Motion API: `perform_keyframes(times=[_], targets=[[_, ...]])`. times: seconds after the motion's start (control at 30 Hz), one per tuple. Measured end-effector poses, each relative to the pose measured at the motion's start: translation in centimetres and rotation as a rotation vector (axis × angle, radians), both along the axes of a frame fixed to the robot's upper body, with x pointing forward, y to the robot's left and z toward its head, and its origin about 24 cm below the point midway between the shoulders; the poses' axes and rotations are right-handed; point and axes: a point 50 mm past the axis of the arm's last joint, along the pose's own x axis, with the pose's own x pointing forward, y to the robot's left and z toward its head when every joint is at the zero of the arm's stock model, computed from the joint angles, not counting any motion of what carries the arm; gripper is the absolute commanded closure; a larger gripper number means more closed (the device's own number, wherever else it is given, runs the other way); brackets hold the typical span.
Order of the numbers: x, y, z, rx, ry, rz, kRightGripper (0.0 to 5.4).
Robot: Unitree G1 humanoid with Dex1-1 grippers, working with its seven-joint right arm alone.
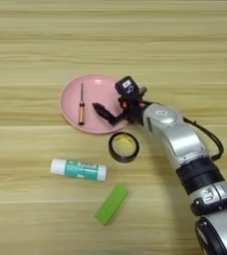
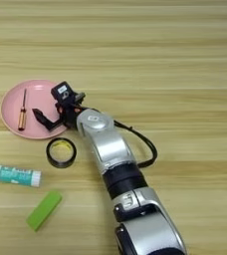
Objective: Move the objects on the table
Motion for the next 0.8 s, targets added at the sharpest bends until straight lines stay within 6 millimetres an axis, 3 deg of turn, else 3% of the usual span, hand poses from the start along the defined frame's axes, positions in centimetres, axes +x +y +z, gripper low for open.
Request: perform_keyframes(times=[0.8], targets=[[-0.21, 0.12, -0.87, -0.026, 0.04, 0.026, 0.06]])
